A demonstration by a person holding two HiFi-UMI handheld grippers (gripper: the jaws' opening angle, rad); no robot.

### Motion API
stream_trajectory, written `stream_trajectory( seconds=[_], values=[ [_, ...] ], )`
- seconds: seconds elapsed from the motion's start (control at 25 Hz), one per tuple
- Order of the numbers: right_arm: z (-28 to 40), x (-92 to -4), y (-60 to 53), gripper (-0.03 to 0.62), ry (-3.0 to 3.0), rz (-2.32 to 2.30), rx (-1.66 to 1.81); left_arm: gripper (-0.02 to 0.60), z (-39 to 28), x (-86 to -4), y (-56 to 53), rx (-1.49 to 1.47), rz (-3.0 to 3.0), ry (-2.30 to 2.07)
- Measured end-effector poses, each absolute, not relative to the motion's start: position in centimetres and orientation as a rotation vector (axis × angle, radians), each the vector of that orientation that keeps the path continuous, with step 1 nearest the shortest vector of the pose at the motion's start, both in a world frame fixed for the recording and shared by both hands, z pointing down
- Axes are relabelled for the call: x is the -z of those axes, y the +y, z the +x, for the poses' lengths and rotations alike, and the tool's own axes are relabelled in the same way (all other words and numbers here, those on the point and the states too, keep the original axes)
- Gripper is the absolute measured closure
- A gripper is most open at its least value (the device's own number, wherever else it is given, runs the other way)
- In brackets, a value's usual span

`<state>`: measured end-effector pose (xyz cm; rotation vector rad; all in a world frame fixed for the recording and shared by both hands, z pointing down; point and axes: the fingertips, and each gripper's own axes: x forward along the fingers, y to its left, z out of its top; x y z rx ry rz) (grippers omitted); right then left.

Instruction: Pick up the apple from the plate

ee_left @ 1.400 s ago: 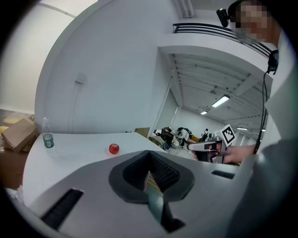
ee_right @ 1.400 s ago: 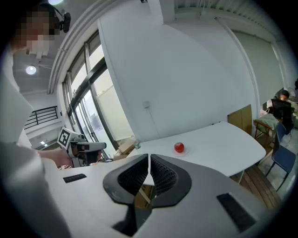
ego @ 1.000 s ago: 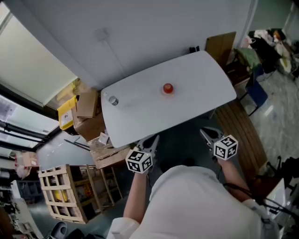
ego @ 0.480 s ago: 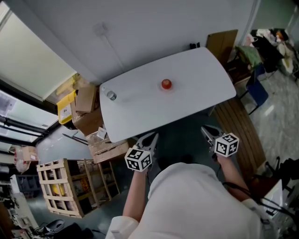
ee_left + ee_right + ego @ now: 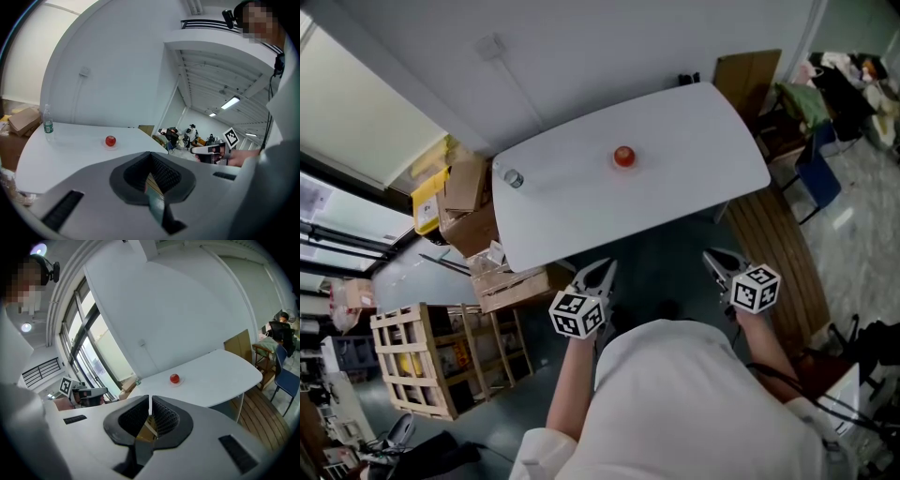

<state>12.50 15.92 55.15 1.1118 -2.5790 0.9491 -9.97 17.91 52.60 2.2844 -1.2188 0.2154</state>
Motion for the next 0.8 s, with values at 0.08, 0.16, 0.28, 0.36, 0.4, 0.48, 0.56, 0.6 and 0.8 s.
stream_trajectory(
  seconds=[0.08, 0.16, 0.28, 0.36, 0.4, 0.48, 0.56, 0.6, 0.8],
  values=[
    [13.0, -55.7, 16.0, 0.551, -2.572, 1.083, -0.957, 0.58, -9.2, -53.0, 18.0, -0.227, 2.277, -1.227],
    [13.4, -56.3, 16.1, 0.551, -2.562, 1.054, -0.961, 0.58, -8.5, -53.3, 18.1, -0.24, 2.274, -1.235],
    [14.0, -56.7, 16.4, 0.551, -2.557, 1.013, -0.966, 0.58, -7.4, -53.3, 18.3, -0.239, 2.273, -1.243],
    [14.5, -56.9, 16.5, 0.551, -2.556, 1.004, -0.971, 0.58, -6.8, -53.3, 18.6, -0.237, 2.27, -1.247],
    [14.6, -57.1, 16.4, 0.551, -2.556, 1.003, -0.976, 0.58, -6.6, -53.4, 18.7, -0.239, 2.267, -1.25],
    [14.8, -57.3, 16.4, 0.551, -2.557, 1.004, -0.988, 0.58, -6.3, -53.8, 19.0, -0.248, 2.257, -1.253],
    [14.8, -57.6, 16.3, 0.551, -2.559, 1.001, -1.003, 0.58, -6.3, -54.1, 19.1, -0.259, 2.247, -1.258],
    [14.8, -57.7, 16.2, 0.551, -2.559, 0.999, -1.012, 0.58, -6.4, -54.2, 19.0, -0.262, 2.242, -1.263],
    [14.5, -58.0, 15.5, 0.551, -2.567, 0.996, -1.068, 0.58, -6.8, -54.6, 18.1, -0.27, 2.224, -1.275]
  ],
)
